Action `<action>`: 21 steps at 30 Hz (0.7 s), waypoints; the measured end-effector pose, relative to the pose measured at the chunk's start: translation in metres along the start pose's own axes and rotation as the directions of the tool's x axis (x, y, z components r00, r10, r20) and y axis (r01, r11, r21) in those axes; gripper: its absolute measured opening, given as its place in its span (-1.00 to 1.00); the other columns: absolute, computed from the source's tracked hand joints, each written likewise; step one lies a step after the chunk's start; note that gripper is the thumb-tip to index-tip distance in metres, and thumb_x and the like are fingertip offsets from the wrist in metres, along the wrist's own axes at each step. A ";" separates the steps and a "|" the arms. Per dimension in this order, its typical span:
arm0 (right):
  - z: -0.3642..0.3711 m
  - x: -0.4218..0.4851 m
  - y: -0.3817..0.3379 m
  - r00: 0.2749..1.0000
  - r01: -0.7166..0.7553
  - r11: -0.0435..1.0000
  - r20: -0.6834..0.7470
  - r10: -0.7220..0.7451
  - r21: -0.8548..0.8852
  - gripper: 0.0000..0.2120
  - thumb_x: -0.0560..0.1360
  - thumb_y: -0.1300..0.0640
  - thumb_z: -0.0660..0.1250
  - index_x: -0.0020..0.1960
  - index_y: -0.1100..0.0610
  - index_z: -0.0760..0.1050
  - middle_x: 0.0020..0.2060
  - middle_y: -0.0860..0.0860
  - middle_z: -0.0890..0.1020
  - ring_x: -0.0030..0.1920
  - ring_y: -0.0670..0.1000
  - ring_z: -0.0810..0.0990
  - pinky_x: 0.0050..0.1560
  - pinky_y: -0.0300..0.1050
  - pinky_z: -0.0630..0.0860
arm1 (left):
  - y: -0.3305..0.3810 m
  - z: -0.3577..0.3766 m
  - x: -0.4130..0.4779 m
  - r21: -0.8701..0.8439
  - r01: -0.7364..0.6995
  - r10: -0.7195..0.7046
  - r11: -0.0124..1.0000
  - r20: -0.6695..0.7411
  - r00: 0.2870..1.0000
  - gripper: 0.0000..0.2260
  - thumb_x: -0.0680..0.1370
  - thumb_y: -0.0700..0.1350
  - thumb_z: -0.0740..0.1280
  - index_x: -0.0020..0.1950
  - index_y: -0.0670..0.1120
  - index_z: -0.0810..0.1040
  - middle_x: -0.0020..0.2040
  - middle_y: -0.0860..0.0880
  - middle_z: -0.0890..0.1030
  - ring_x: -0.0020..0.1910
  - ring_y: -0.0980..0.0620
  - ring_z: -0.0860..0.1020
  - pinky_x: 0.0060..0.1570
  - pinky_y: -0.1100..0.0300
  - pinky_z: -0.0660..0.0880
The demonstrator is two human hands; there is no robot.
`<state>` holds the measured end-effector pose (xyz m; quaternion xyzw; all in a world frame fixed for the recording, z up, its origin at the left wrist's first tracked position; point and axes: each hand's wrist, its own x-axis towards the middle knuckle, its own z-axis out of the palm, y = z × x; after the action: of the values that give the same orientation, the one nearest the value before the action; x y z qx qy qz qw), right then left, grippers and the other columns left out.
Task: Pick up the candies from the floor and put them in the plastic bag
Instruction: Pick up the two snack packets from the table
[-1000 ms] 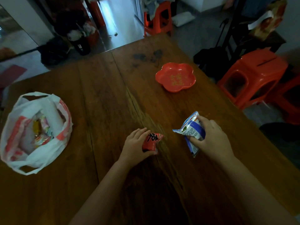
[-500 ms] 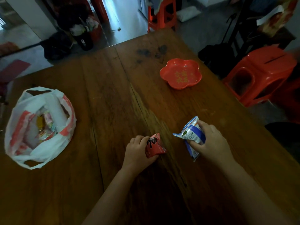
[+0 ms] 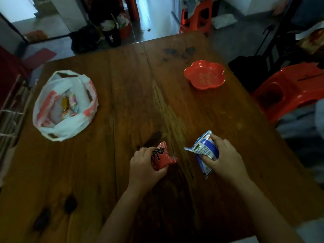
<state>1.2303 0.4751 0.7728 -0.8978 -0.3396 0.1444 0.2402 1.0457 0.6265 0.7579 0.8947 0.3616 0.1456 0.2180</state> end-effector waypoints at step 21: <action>0.103 -0.154 -0.173 0.732 0.625 0.778 0.301 -0.611 0.061 -0.31 0.35 -0.07 0.40 0.38 0.07 0.20 -0.01 0.06 0.50 -0.10 -0.02 0.49 -0.07 -0.01 0.55 | -0.110 -0.127 -0.275 -0.155 0.514 -0.533 0.844 -0.349 0.771 -0.47 0.23 -0.01 0.53 0.14 -0.06 0.47 -0.01 -0.02 0.52 -0.03 0.00 0.43 -0.05 0.07 0.40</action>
<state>0.9811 0.5182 0.7921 -0.7056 -0.6543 0.1852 0.1993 0.7368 0.5379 0.7850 0.7073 0.6275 0.2580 0.1984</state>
